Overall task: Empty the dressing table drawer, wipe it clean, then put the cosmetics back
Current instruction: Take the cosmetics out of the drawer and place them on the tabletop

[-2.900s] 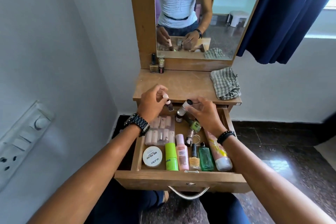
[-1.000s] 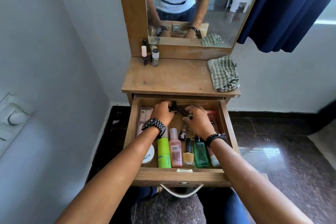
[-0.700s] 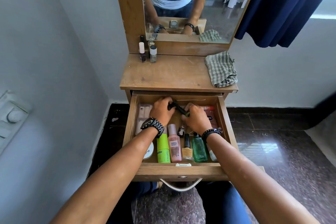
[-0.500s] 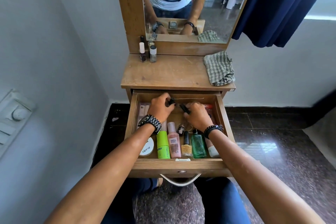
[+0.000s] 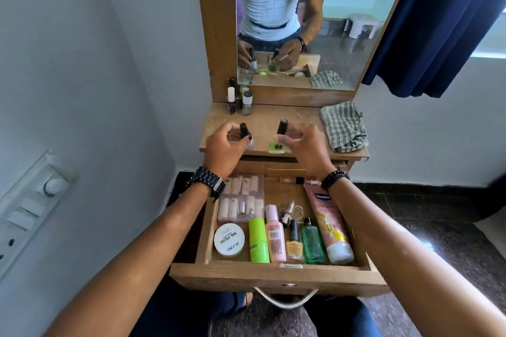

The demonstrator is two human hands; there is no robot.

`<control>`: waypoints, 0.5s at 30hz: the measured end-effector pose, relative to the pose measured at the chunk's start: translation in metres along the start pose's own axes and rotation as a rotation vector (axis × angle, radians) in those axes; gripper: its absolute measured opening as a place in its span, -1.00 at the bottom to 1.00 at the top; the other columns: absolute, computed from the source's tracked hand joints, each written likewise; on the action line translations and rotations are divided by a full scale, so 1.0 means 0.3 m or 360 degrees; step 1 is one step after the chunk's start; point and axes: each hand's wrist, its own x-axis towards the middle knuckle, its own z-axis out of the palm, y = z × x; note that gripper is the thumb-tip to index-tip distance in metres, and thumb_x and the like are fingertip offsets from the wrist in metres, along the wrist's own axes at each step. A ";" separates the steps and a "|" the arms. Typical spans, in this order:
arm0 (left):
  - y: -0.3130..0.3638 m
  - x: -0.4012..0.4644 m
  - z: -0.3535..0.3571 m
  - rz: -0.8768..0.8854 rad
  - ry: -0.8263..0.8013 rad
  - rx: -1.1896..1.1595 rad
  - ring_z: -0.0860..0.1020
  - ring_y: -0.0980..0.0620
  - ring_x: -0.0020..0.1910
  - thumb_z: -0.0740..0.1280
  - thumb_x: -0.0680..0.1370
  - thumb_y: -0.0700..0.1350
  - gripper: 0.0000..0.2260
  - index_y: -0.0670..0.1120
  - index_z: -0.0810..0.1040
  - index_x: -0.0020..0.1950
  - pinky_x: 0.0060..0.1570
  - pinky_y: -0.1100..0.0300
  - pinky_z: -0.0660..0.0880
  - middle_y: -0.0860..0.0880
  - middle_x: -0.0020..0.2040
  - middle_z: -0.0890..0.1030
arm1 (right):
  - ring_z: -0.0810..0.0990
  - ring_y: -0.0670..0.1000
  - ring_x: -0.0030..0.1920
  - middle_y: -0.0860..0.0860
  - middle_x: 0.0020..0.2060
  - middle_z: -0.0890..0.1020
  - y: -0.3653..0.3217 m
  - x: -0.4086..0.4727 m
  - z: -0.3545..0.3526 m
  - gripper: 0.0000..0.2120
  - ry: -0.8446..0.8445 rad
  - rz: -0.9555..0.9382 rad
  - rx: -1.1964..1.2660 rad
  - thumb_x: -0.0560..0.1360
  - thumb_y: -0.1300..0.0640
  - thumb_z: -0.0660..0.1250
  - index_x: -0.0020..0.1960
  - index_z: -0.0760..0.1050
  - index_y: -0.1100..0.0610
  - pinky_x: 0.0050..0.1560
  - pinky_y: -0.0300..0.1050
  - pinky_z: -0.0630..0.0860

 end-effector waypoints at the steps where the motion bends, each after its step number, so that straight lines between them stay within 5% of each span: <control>1: -0.003 0.030 -0.004 -0.0043 0.0019 -0.0019 0.47 0.17 -0.17 0.42 0.45 -0.13 -0.84 -0.14 0.55 -0.02 -0.31 0.57 0.33 0.07 -0.12 0.55 | 0.53 -0.14 -0.27 -0.06 -0.23 0.61 -0.013 0.033 0.023 -0.91 0.0006 -0.0009 0.0026 0.43 0.08 0.45 -0.13 0.59 0.09 -0.27 -0.35 0.42; 5: -0.026 0.151 0.000 -0.0145 0.0051 0.0021 0.49 0.14 -0.15 0.40 0.46 -0.14 -0.84 -0.15 0.55 0.01 -0.19 0.40 0.39 0.01 -0.07 0.58 | 0.39 -0.16 -0.41 -0.10 -0.41 0.47 -0.049 0.147 0.117 -0.73 0.0040 0.0029 -0.0058 0.46 0.10 0.41 -0.36 0.40 0.05 -0.41 -0.43 0.33; 8: -0.043 0.230 0.018 -0.0167 0.0121 0.0063 0.54 0.08 -0.07 0.39 0.47 -0.17 -0.83 -0.18 0.57 0.04 -0.07 0.30 0.41 -0.08 0.02 0.63 | 0.34 -0.06 -0.38 0.00 -0.40 0.44 -0.057 0.218 0.178 -0.69 0.0131 -0.0007 -0.0121 0.46 0.09 0.40 -0.36 0.35 0.11 -0.33 -0.18 0.30; 15: -0.080 0.312 0.060 -0.0202 0.0171 0.0075 0.58 -0.02 0.03 0.38 0.49 -0.18 -0.82 -0.20 0.57 0.06 -0.08 0.32 0.40 -0.13 0.05 0.63 | 0.41 -0.02 -0.31 0.02 -0.34 0.51 -0.060 0.308 0.243 -0.80 0.0157 -0.0023 -0.0309 0.51 0.10 0.34 -0.27 0.45 0.13 -0.30 -0.17 0.35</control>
